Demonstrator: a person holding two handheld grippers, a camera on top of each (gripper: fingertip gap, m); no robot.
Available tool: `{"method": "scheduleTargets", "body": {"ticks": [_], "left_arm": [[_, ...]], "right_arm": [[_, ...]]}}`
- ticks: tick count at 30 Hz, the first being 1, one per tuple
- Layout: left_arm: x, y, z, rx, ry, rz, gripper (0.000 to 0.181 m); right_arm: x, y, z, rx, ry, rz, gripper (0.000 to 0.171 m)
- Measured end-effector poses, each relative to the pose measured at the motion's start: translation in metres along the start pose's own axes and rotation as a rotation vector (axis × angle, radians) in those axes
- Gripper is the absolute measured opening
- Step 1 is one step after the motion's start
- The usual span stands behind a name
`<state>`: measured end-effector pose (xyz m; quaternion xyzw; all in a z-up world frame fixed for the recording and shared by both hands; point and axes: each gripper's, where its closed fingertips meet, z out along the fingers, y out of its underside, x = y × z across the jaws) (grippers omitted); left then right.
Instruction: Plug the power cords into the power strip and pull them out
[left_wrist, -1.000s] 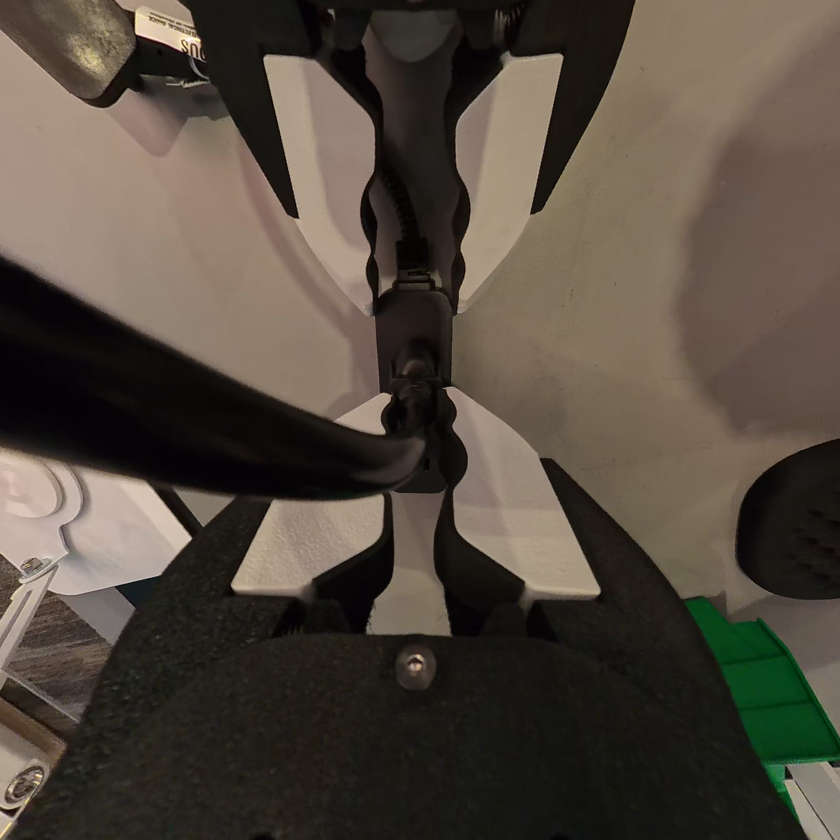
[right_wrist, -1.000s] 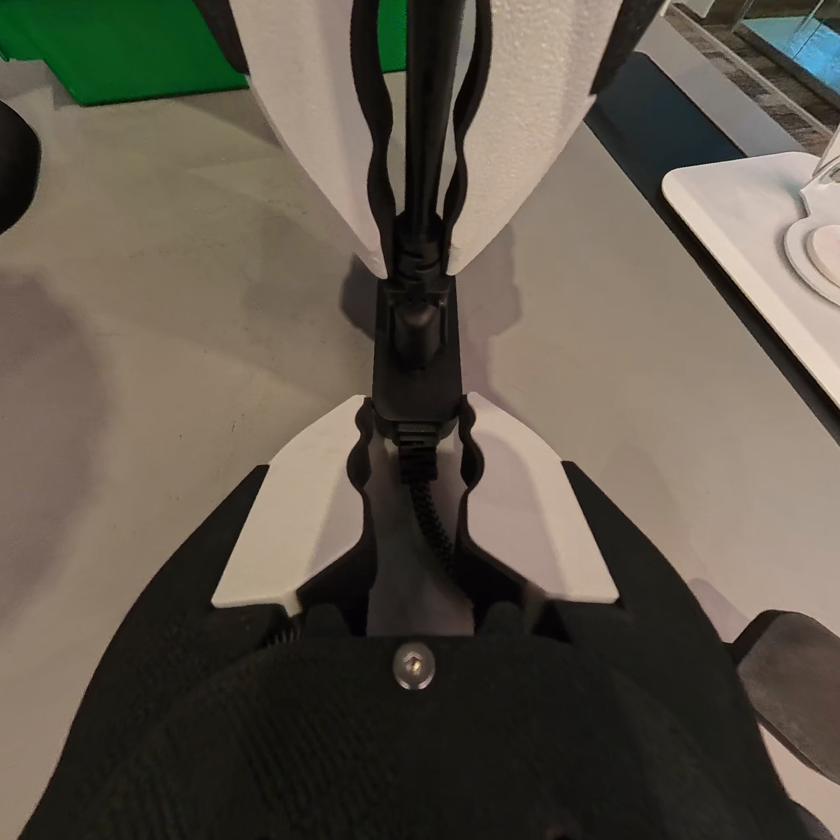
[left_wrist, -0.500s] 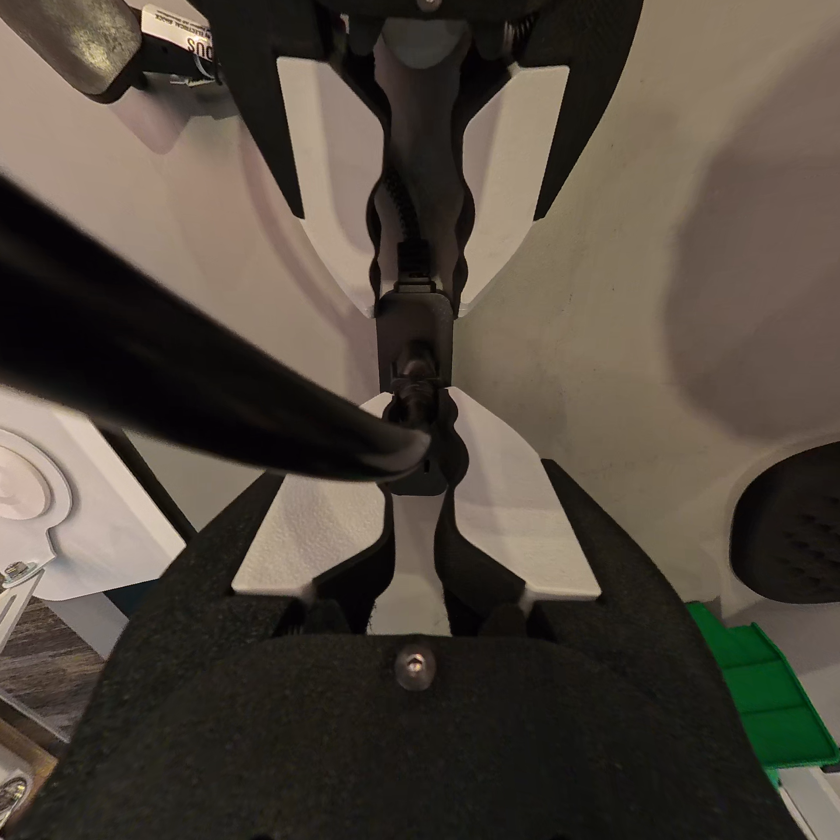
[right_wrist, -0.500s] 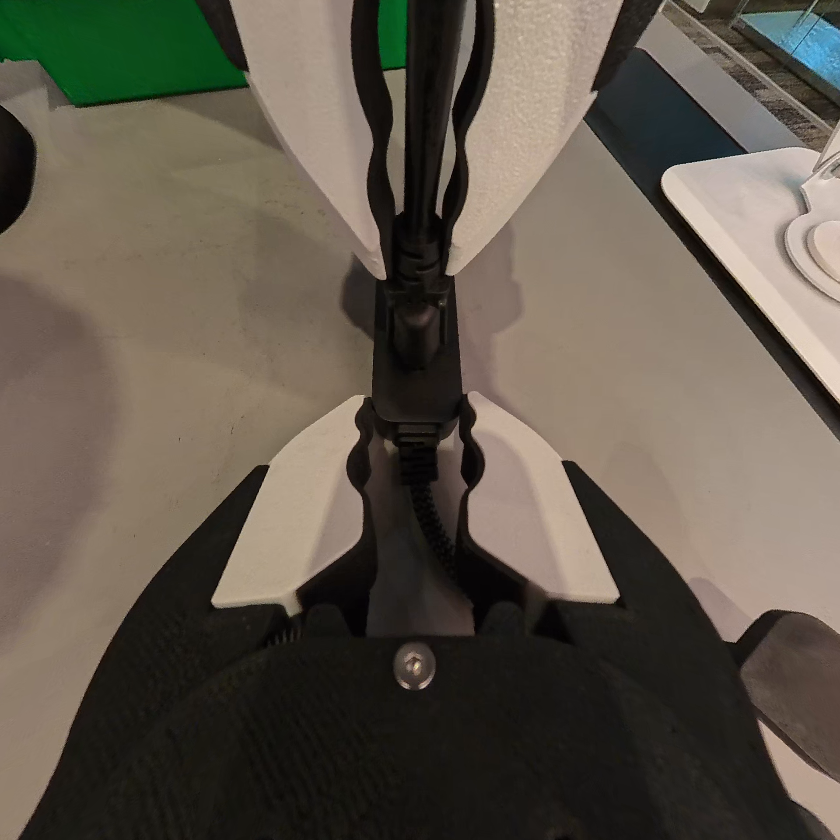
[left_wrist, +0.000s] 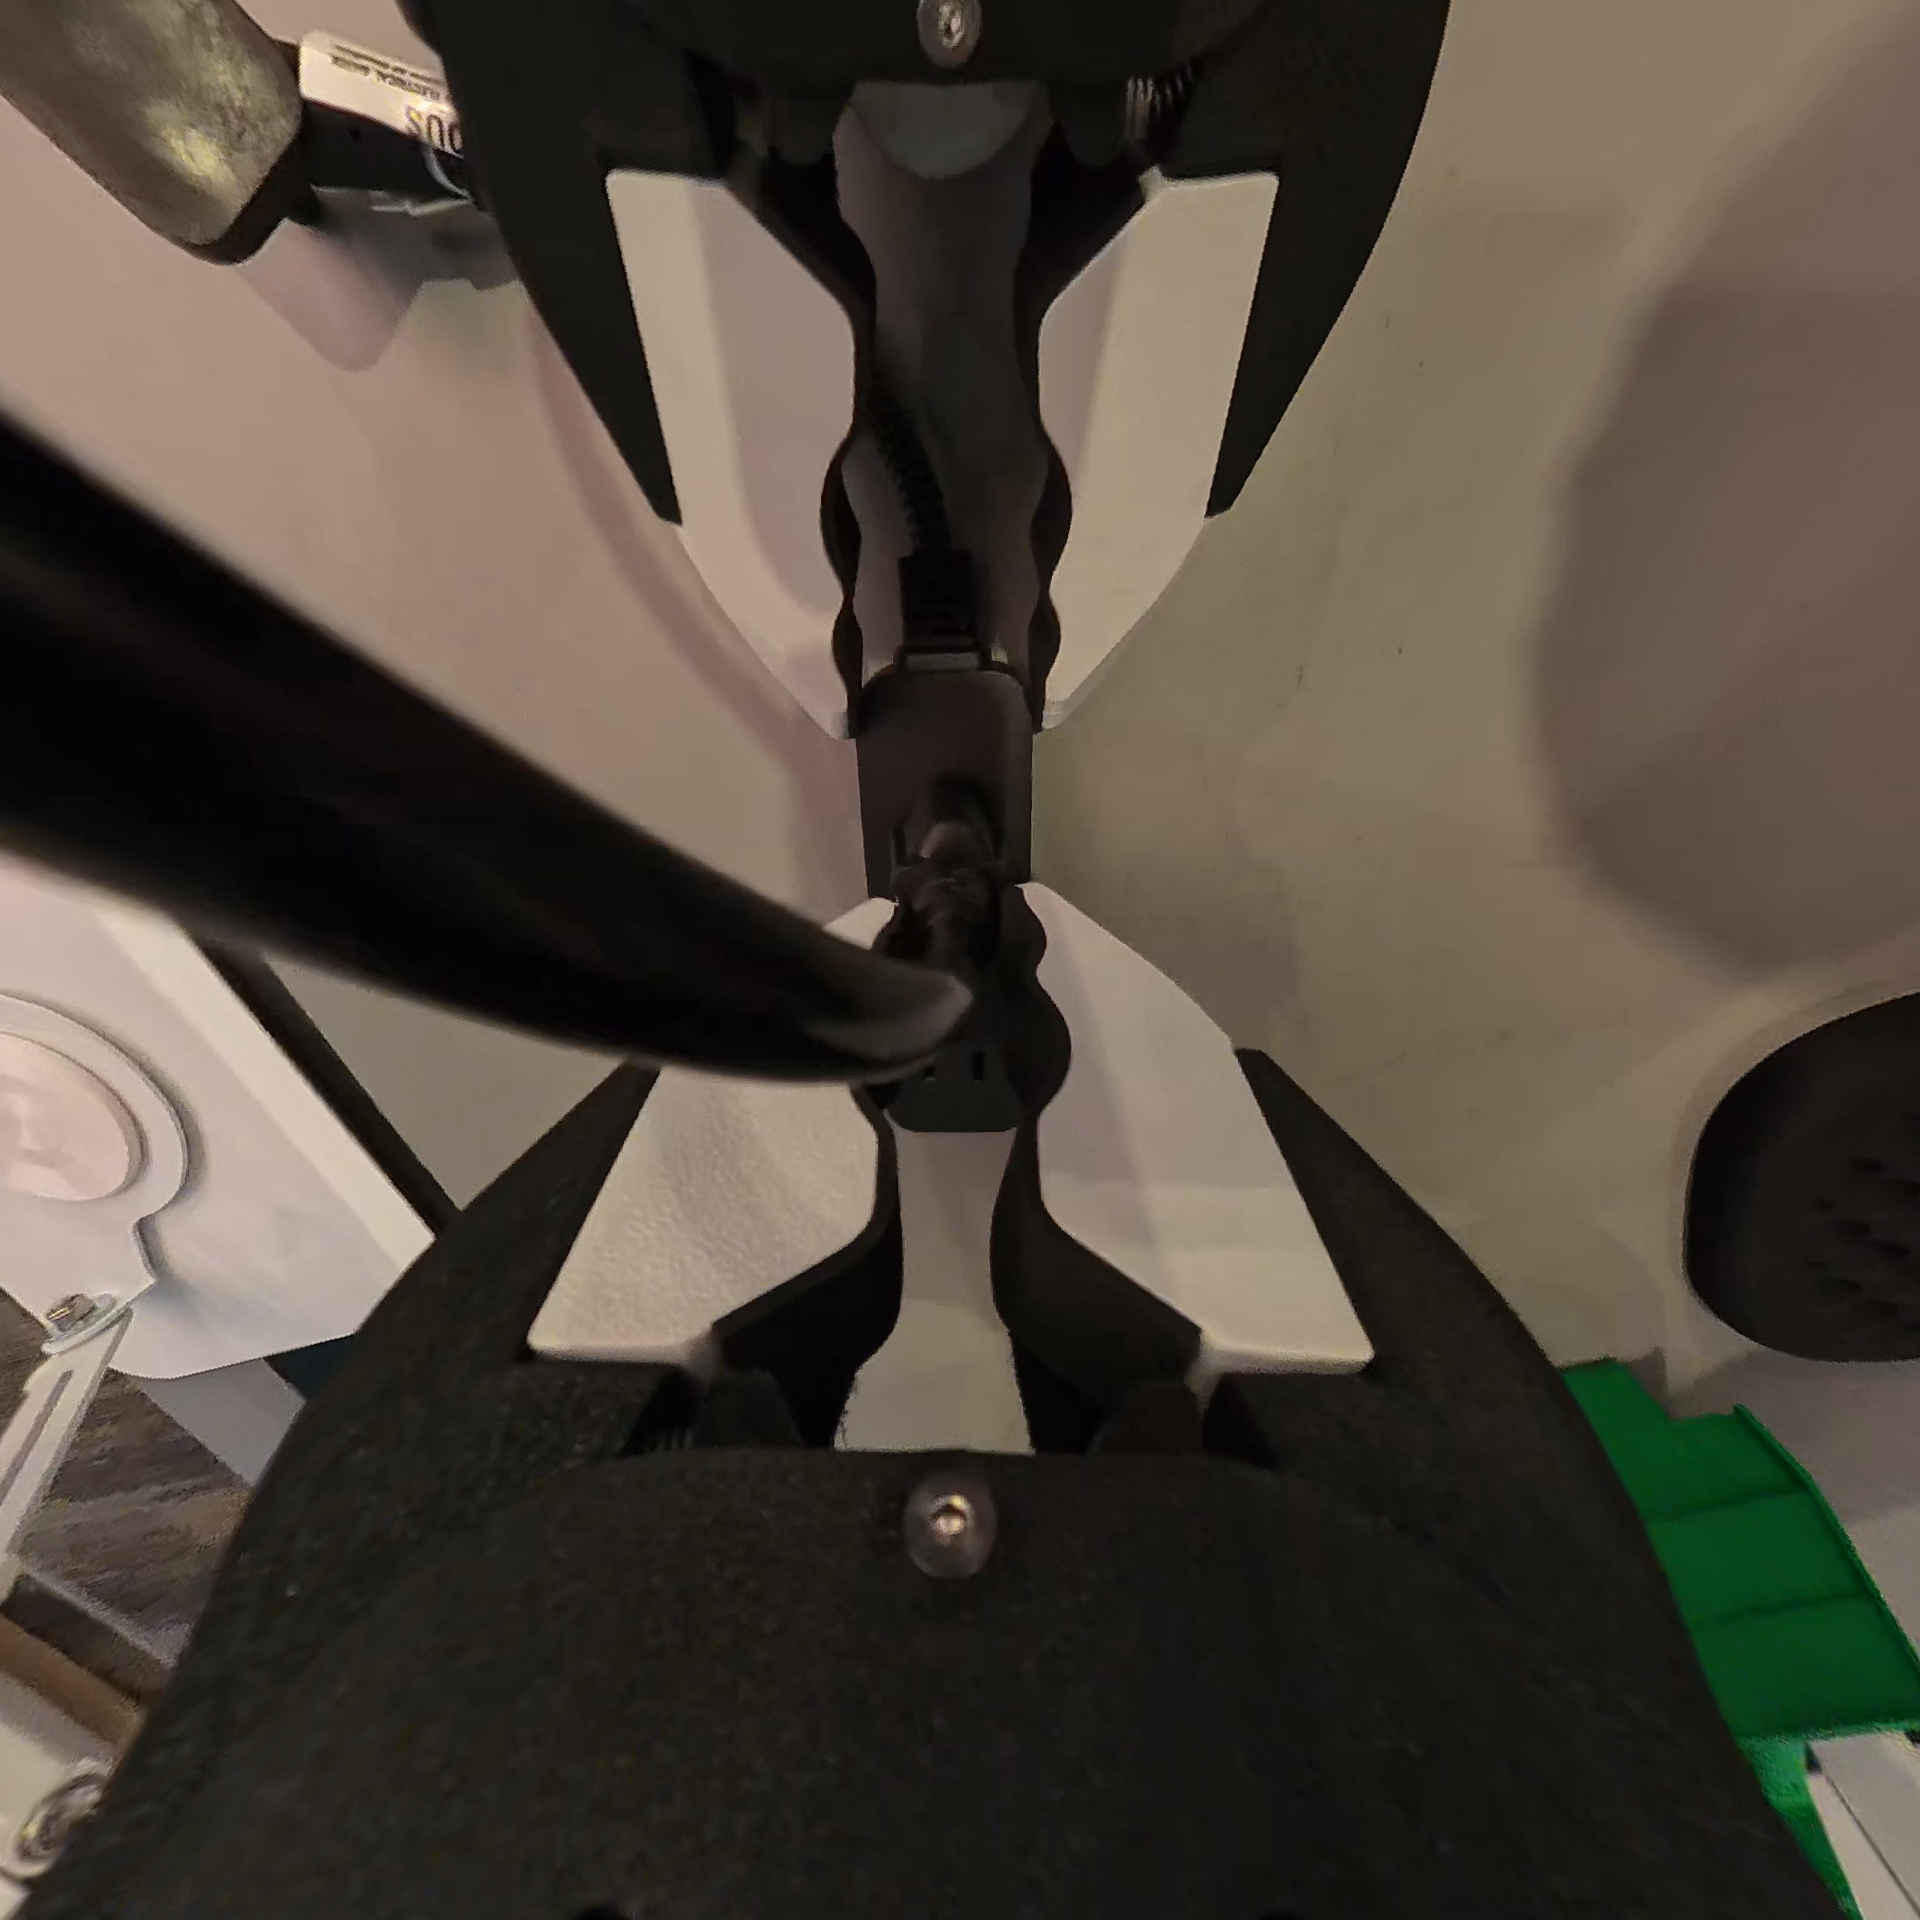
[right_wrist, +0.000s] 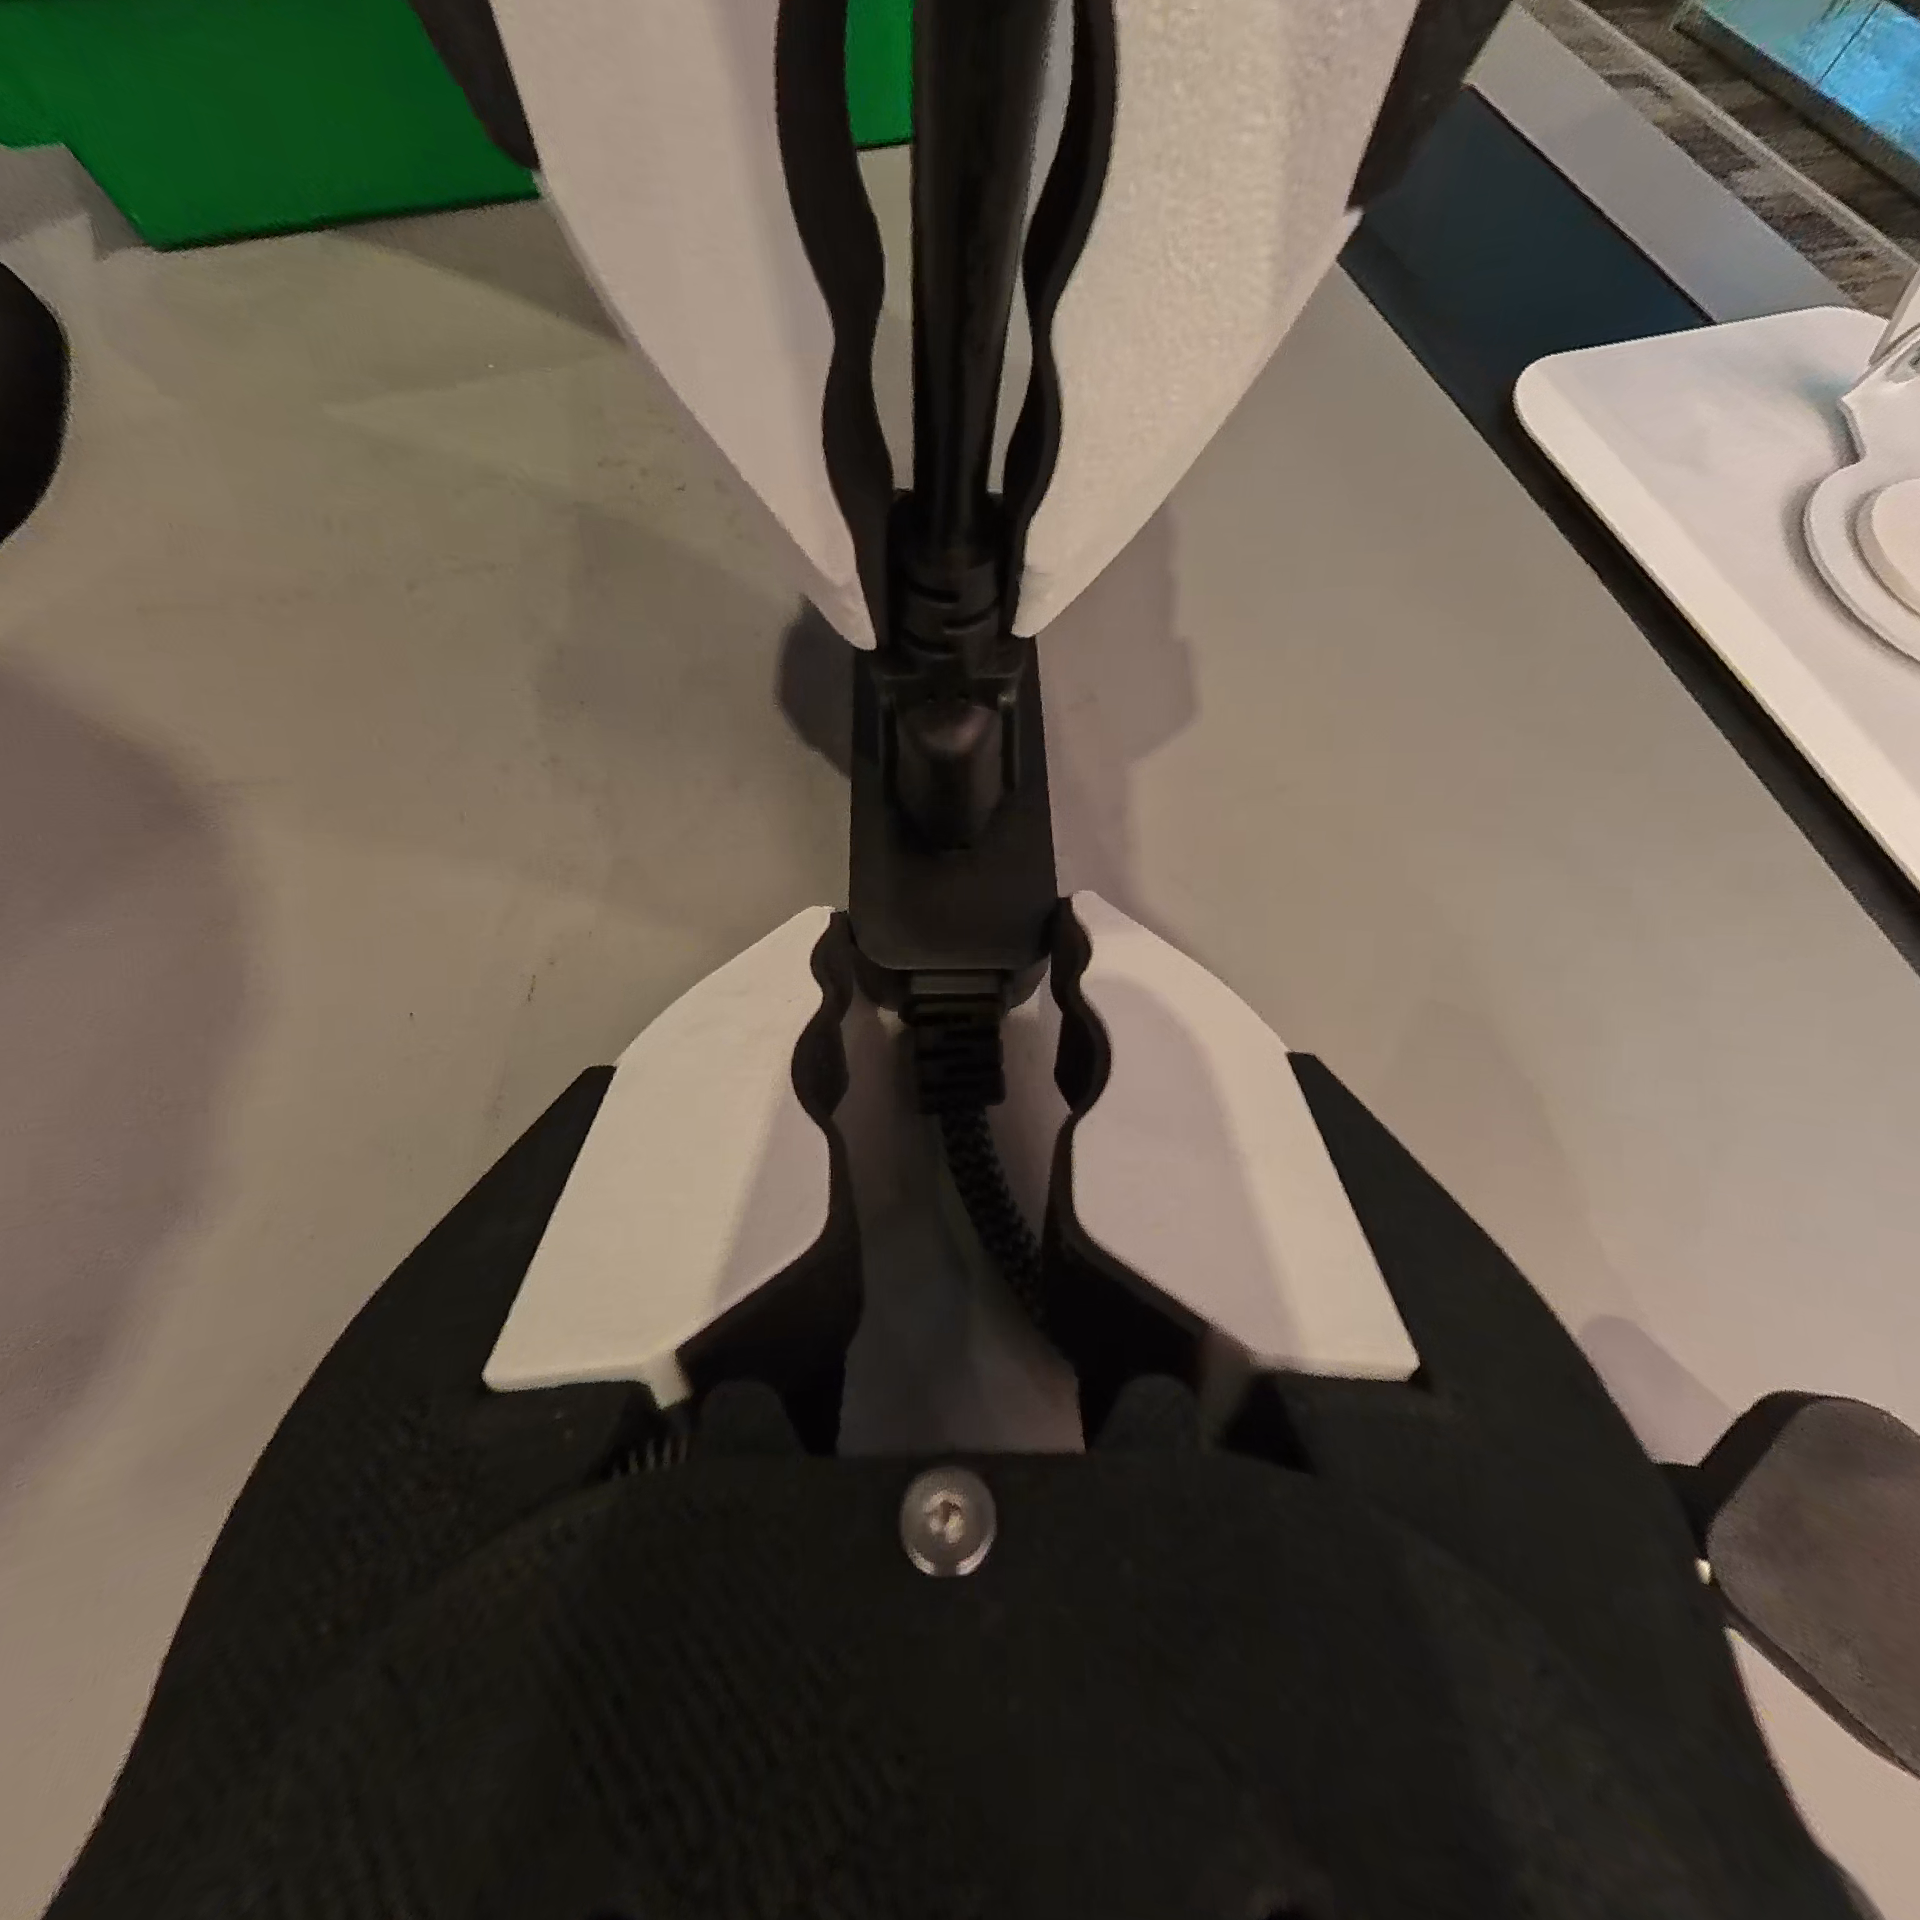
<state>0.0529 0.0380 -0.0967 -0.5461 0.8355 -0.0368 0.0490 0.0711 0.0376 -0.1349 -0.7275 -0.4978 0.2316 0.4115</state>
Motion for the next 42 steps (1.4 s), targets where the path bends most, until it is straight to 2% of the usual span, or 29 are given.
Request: {"method": "scheduleTargets", "body": {"ticks": [9, 14, 30, 42], "left_arm": [[0.0006, -0.0003, 0.0004, -0.047, 0.002, 0.027, 0.016], [0.0007, -0.0005, 0.0004, -0.006, 0.005, 0.020, 0.016], [0.0009, -0.0015, 0.0010, -0.037, 0.024, 0.050, 0.015], [0.0006, -0.0017, 0.0003, 0.047, 0.030, 0.064, 0.016]], "right_arm": [[-0.0002, 0.0004, 0.0010, -0.014, 0.010, -0.012, 0.040], [-0.0001, 0.0007, 0.0012, -0.020, 0.011, -0.016, 0.040], [-0.0001, 0.0004, 0.0026, -0.024, 0.009, -0.020, 0.040], [0.0002, 0.0002, 0.0027, -0.021, 0.007, -0.033, 0.040]]}}
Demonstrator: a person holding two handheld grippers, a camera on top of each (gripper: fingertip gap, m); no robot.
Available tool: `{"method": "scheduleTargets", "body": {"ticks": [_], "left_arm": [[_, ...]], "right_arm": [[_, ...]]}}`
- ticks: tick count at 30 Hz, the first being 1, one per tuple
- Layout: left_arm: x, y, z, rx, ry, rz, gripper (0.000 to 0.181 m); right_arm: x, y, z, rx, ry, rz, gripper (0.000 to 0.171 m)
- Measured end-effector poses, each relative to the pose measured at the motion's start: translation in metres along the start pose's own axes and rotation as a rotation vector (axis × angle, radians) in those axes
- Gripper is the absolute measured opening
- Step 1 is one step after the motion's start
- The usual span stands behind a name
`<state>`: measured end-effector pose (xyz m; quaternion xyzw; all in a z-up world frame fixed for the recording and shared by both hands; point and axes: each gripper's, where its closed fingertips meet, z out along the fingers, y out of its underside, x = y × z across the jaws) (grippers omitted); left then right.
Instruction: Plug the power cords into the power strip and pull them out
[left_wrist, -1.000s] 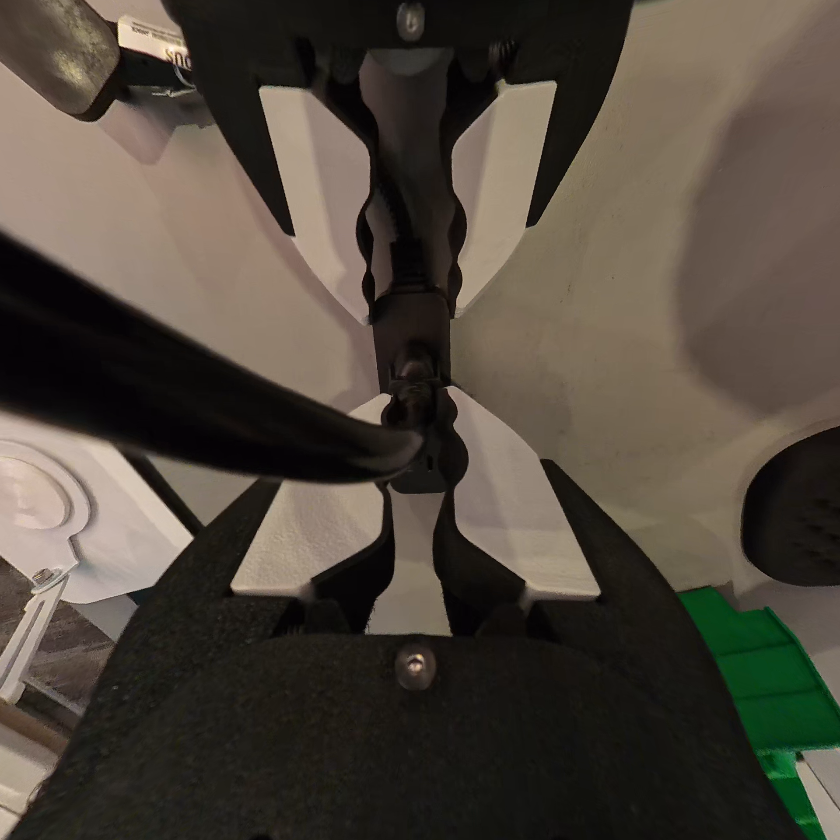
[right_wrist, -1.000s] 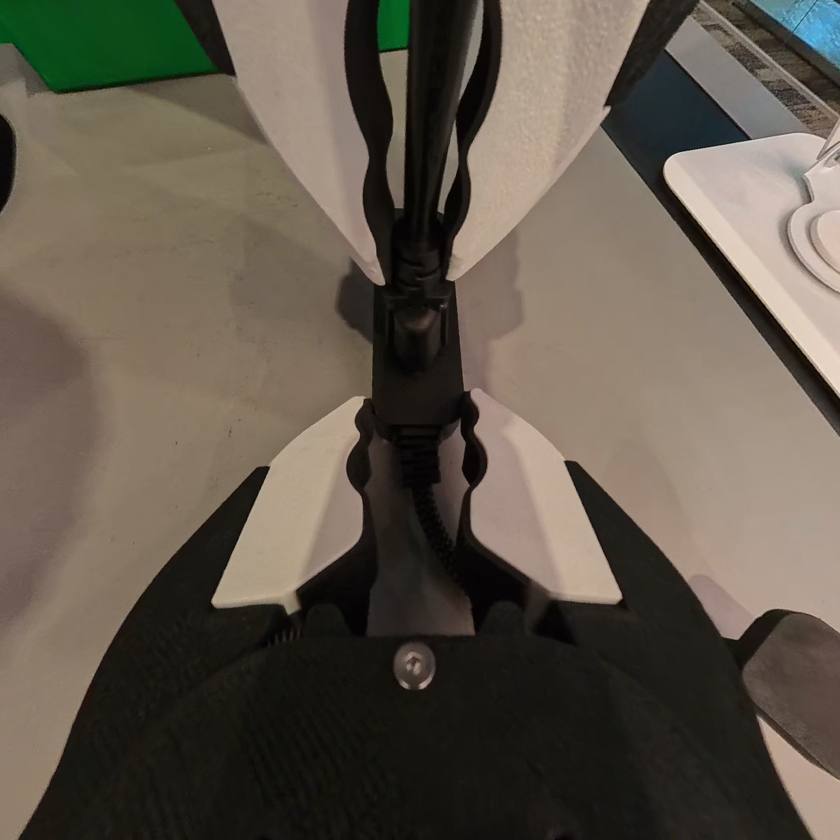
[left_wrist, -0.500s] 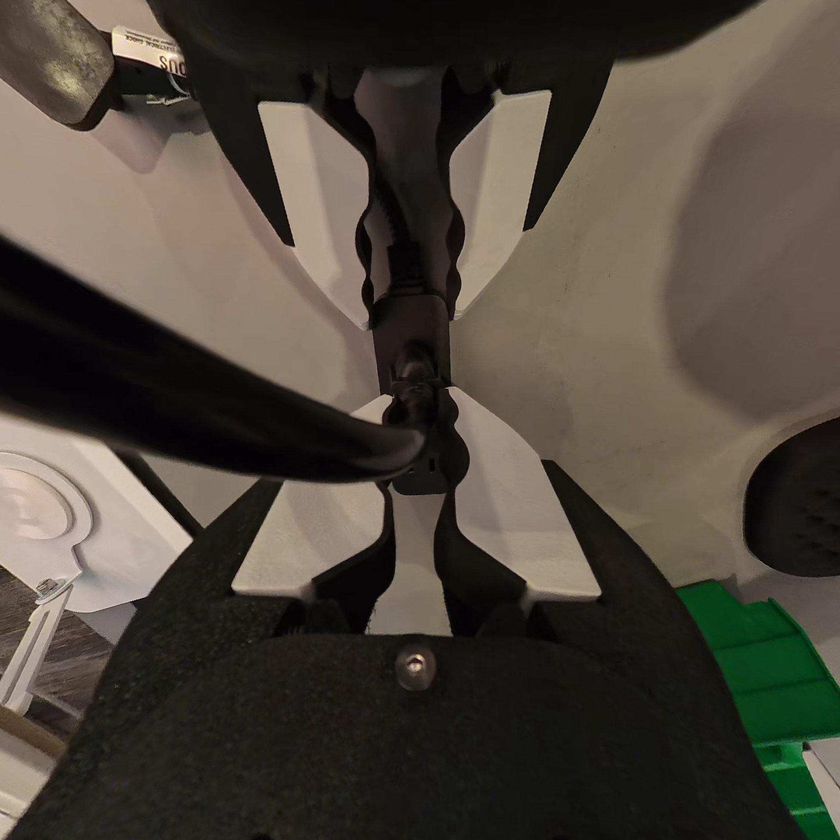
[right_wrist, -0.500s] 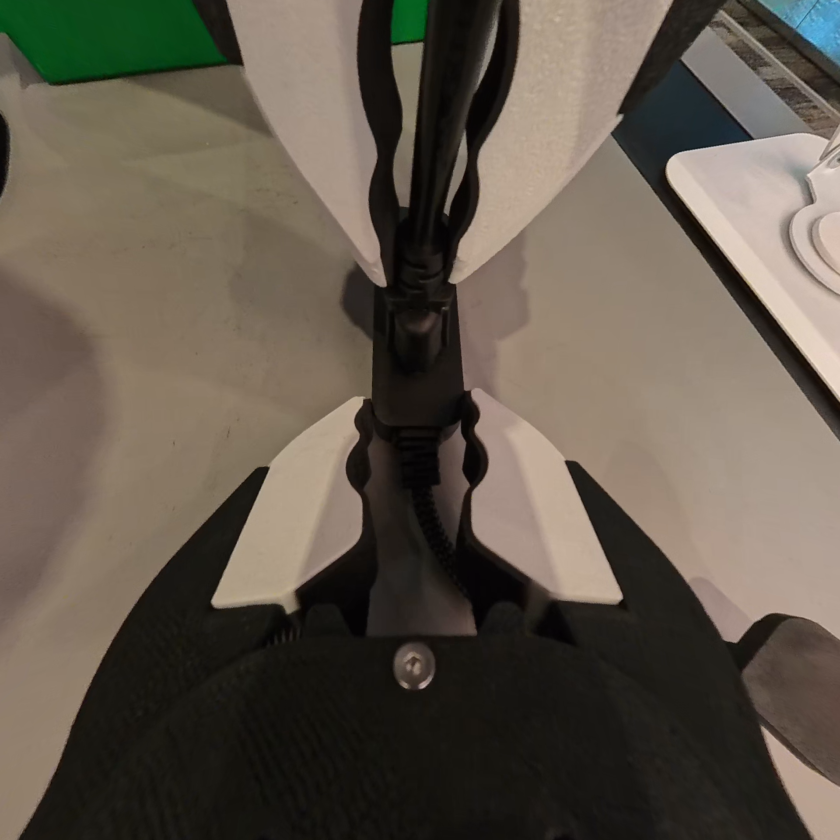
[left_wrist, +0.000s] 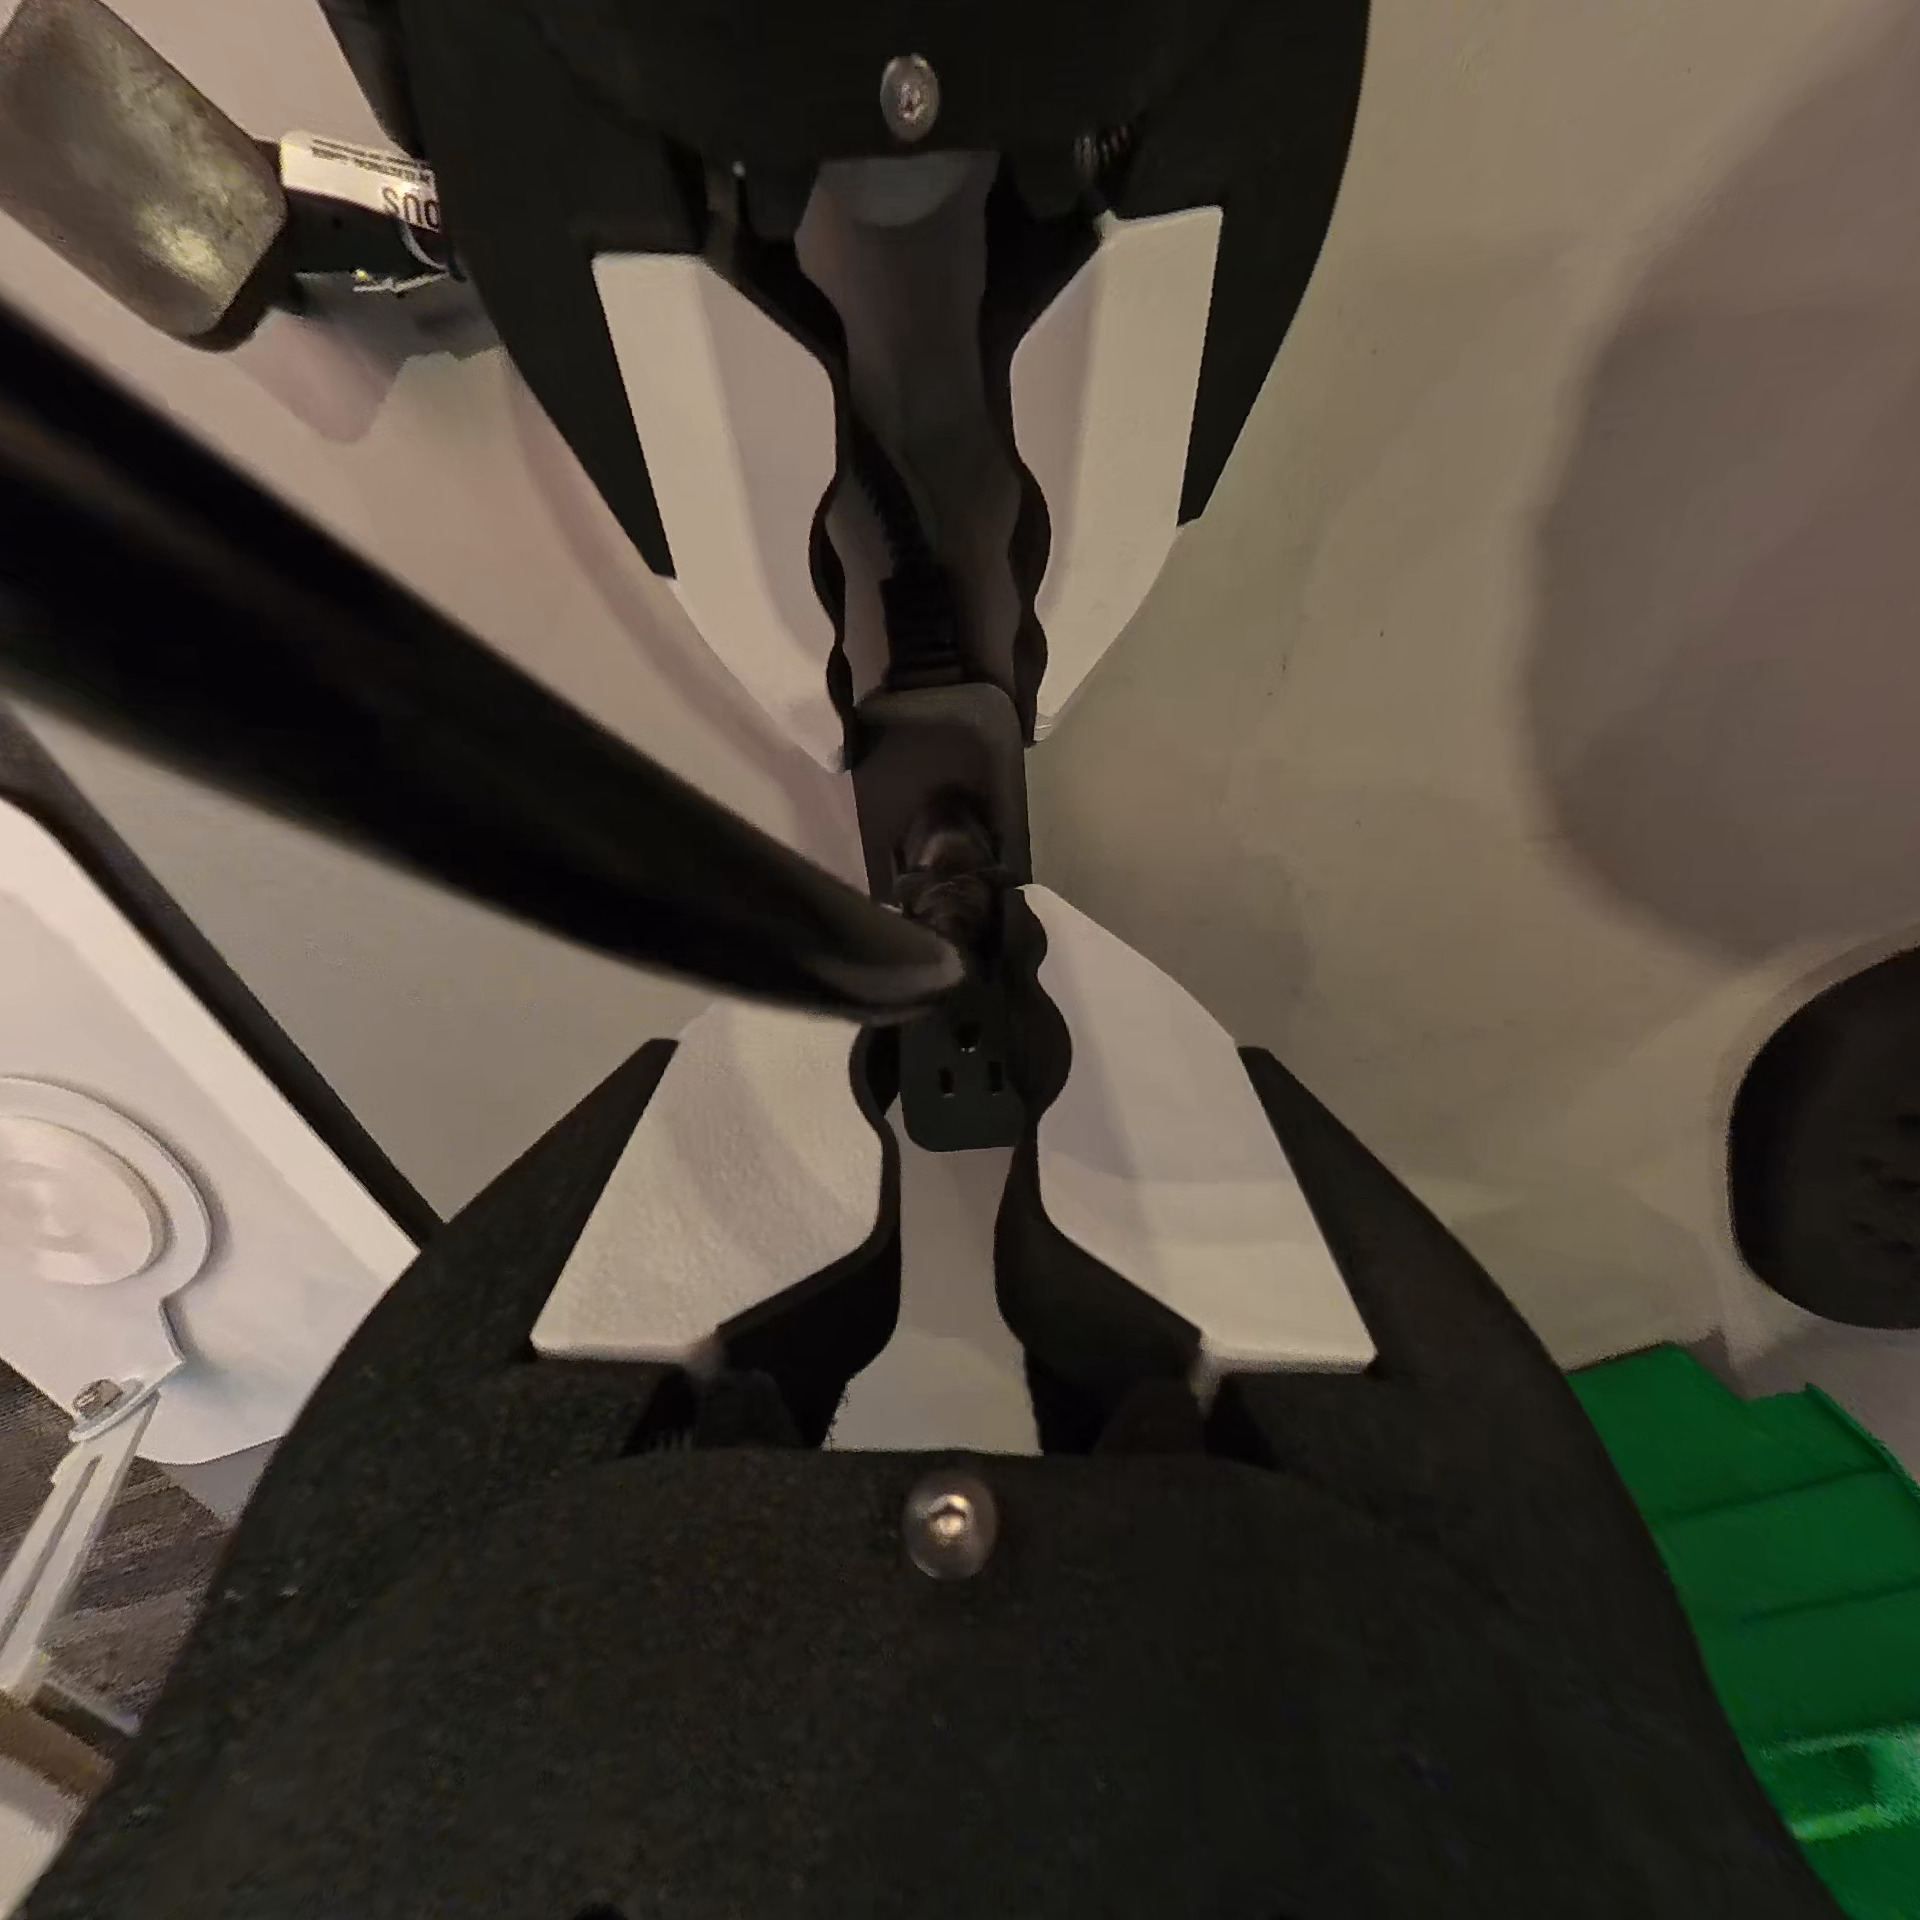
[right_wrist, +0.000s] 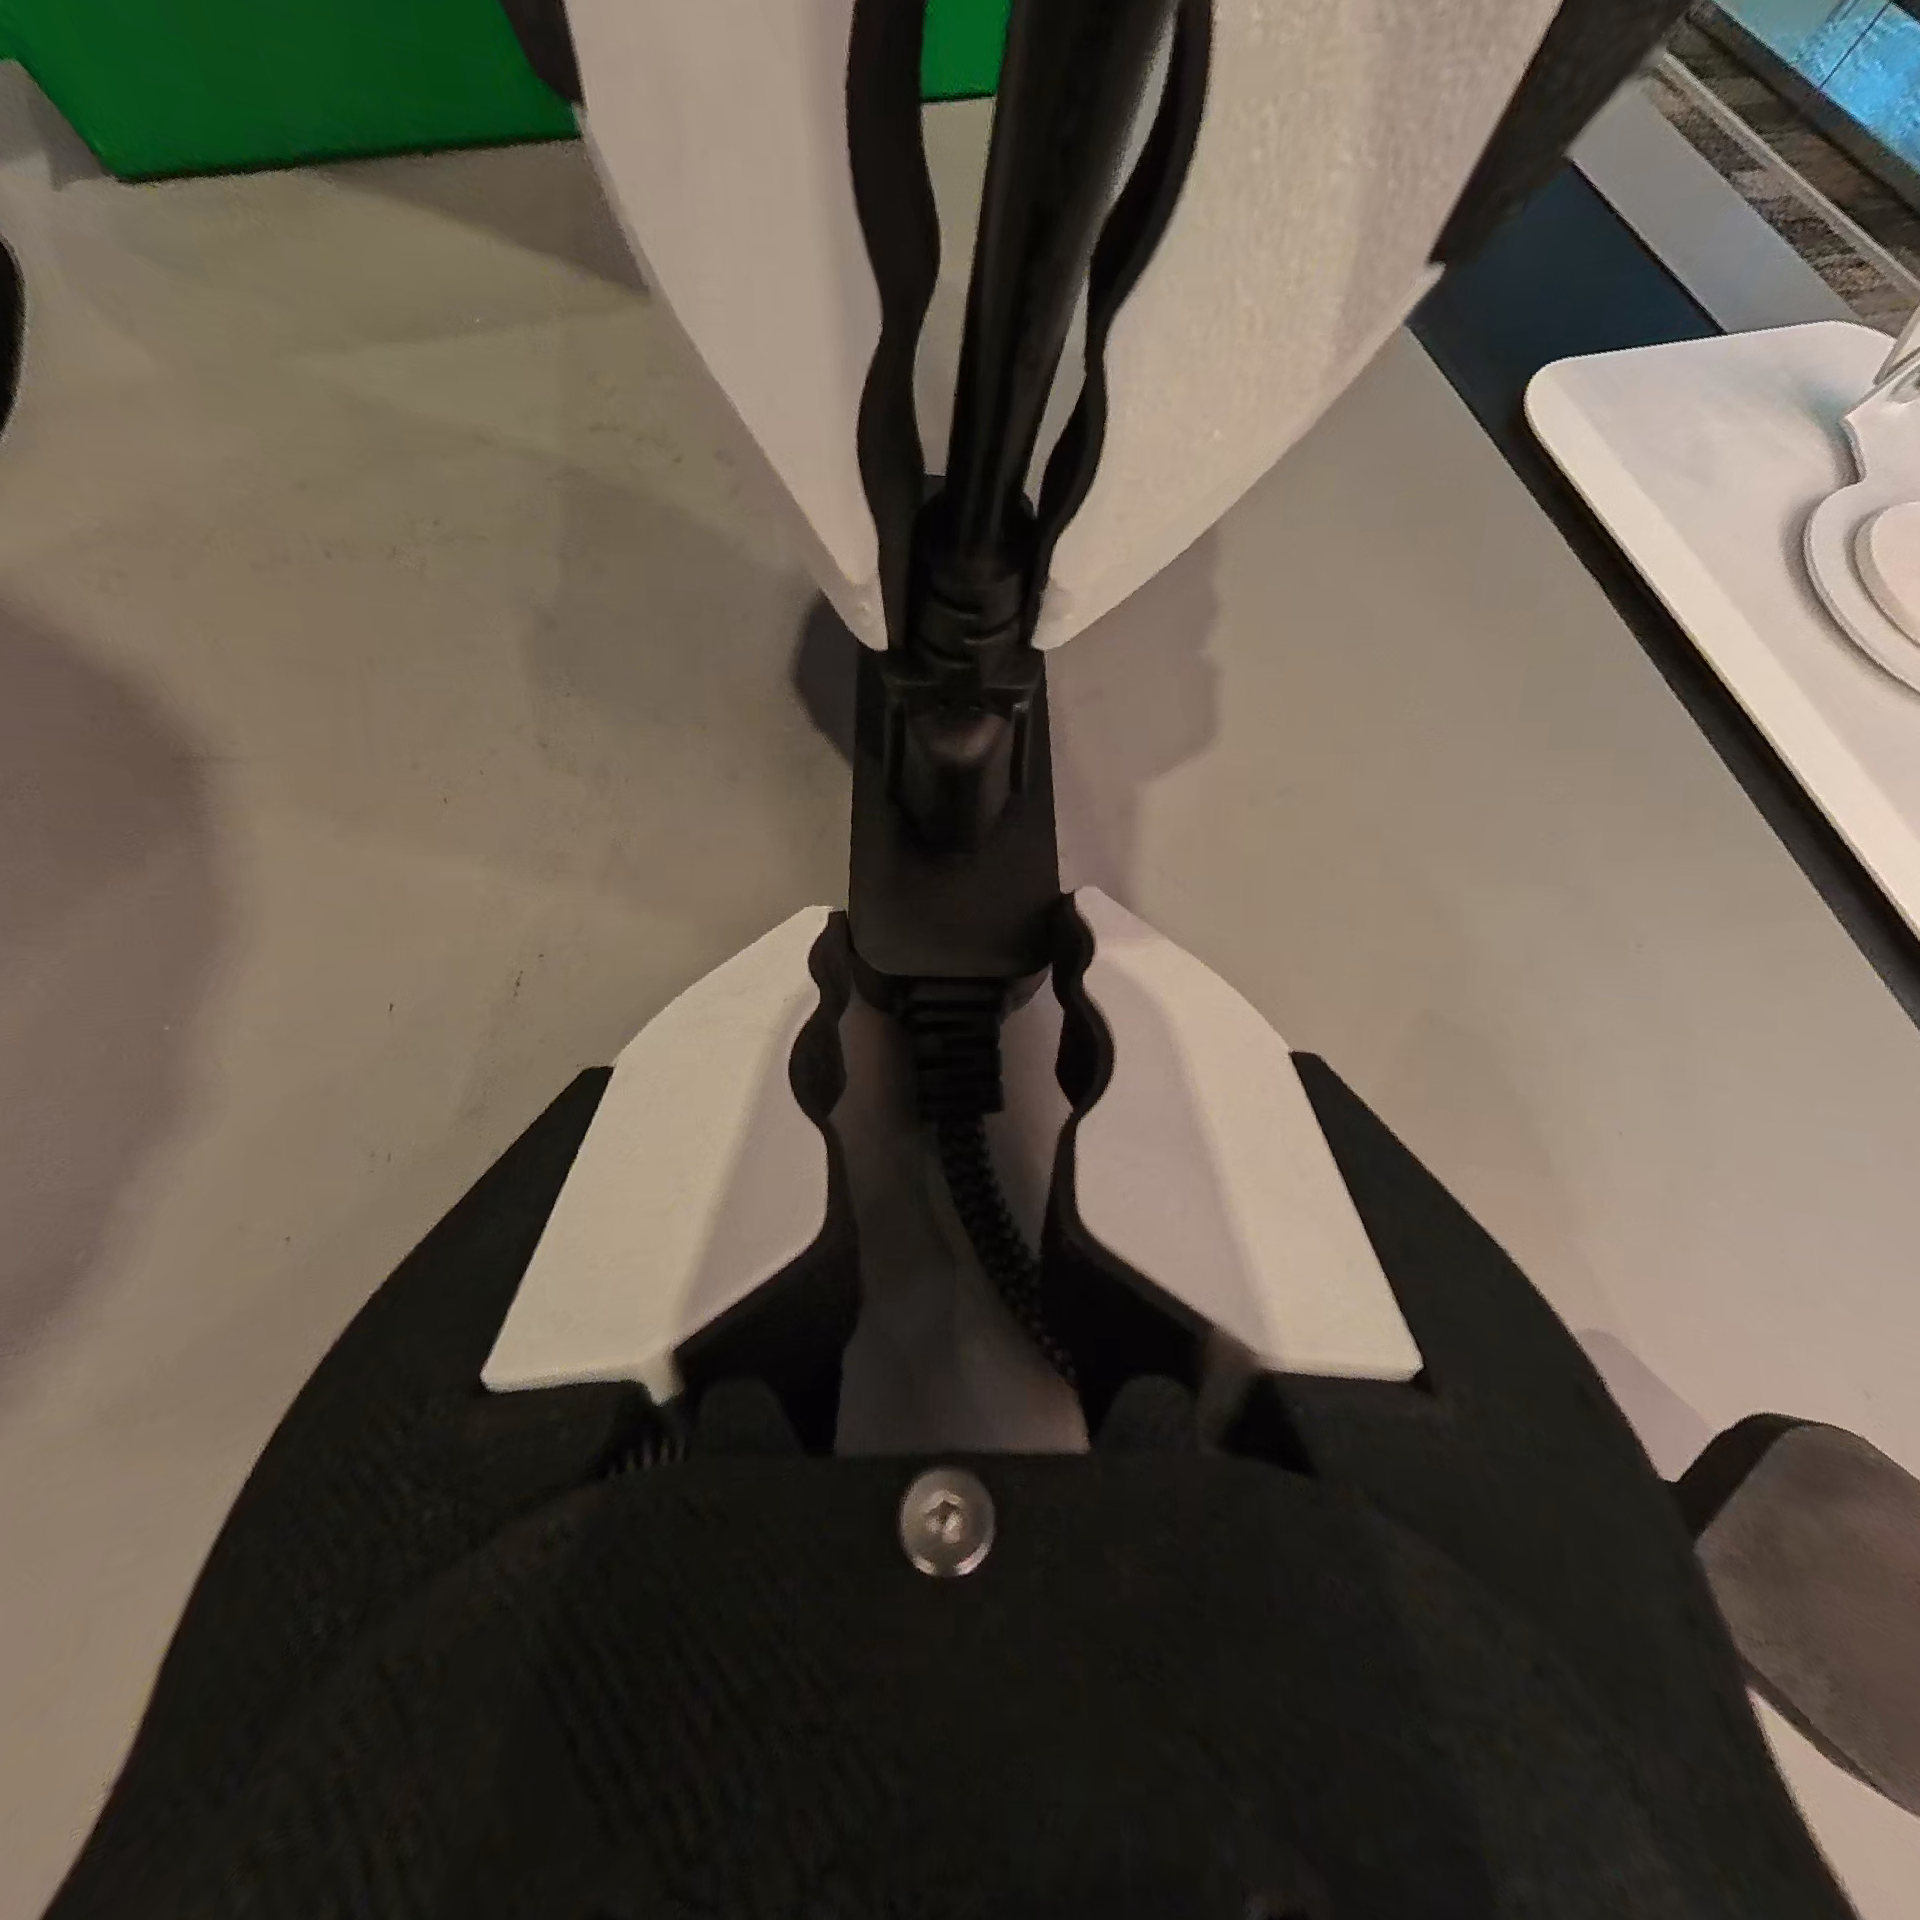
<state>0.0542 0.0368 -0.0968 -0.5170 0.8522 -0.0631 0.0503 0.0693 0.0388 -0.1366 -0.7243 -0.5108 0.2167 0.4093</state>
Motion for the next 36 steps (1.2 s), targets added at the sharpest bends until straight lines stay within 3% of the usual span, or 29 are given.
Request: {"method": "scheduleTargets", "body": {"ticks": [8, 13, 24, 26, 30, 36], "left_arm": [[0.001, 0.001, -0.001, 0.124, -0.046, -0.073, 0.019], [0.003, 0.001, -0.002, 0.100, 0.030, -0.110, 0.023], [0.000, 0.002, -0.002, 0.139, -0.026, -0.118, 0.028], [-0.004, 0.001, -0.003, 0.130, -0.061, -0.114, 0.035], [0.000, 0.000, 0.003, 0.109, -0.017, -0.119, 0.037], [0.000, 0.004, 0.014, 0.069, 0.001, -0.123, 0.025]], "right_arm": [[0.000, -0.001, 0.000, 0.008, 0.005, -0.005, 0.040], [0.000, -0.001, 0.001, 0.004, 0.008, -0.008, 0.040], [0.001, -0.001, 0.001, 0.005, 0.002, -0.006, 0.040], [0.000, -0.001, 0.000, 0.006, -0.001, -0.002, 0.040], [0.000, -0.001, 0.001, 0.004, 0.003, -0.008, 0.040], [0.000, -0.001, 0.001, 0.005, 0.000, -0.003, 0.040]]}}
